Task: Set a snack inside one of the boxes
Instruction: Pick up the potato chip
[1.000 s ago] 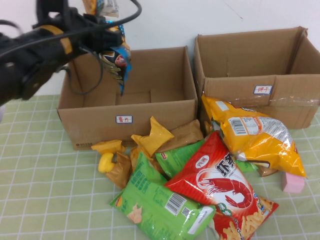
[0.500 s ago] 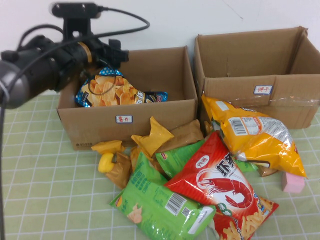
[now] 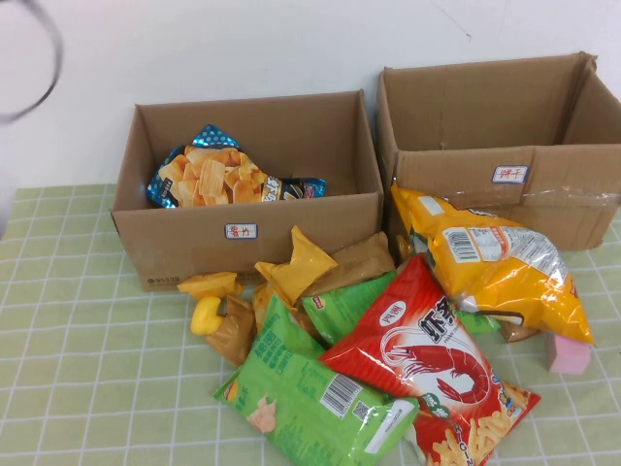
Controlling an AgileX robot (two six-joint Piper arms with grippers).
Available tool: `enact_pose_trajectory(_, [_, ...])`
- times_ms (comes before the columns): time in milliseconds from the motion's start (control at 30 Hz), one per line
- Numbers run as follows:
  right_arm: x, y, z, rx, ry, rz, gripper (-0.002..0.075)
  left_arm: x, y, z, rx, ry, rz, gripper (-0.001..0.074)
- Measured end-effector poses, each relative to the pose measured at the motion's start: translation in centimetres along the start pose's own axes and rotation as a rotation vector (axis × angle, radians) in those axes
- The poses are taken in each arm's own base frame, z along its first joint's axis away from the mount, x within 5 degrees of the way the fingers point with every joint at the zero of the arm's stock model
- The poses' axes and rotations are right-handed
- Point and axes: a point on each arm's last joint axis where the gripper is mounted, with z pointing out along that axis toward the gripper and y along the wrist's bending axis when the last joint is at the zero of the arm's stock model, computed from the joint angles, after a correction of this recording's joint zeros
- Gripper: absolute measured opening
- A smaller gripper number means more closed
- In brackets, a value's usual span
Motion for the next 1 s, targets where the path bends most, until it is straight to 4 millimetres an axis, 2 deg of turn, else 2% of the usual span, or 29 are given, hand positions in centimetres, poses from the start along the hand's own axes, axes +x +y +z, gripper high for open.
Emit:
enact_pose_trajectory(100, [-3.3,0.5,1.6,0.028,0.077,-0.127,0.0009,1.6,0.6,-3.8,0.006,0.014,-0.008,0.0])
enact_pose_trajectory(200, [-6.4,0.9,3.8,0.011,0.145,-0.164,0.0009,4.4,1.1,-7.3,0.013,0.047,-0.018,-0.0001])
enact_pose_trajectory(267, [-7.7,0.8,5.5,-0.009,0.195,-0.198,0.0009,6.9,1.3,-9.7,0.02,0.074,-0.03,-0.0001])
enact_pose_trajectory(367, [-8.7,0.5,7.7,-0.056,0.279,-0.303,0.0009,10.5,1.5,-12.6,0.031,0.105,-0.043,-0.0001])
enact_pose_trajectory(533, [-9.1,0.0,9.8,-0.134,0.43,-0.509,0.0009,15.6,1.7,-16.1,0.042,0.141,-0.093,-0.0001])
enact_pose_trajectory(667, [-8.4,-1.0,10.9,-0.141,0.579,-0.674,0.0009,17.9,1.8,-18.1,0.057,0.143,-0.181,-0.0001])
enact_pose_trajectory(800, [-7.5,-2.0,12.0,-0.121,0.78,-0.802,0.0009,19.0,1.8,-19.2,0.062,0.135,-0.228,-0.0001])
enact_pose_trajectory(1000, [-7.0,-3.1,13.9,0.035,1.084,-0.928,0.0009,19.1,1.9,-19.7,0.062,0.122,-0.237,-0.0001])
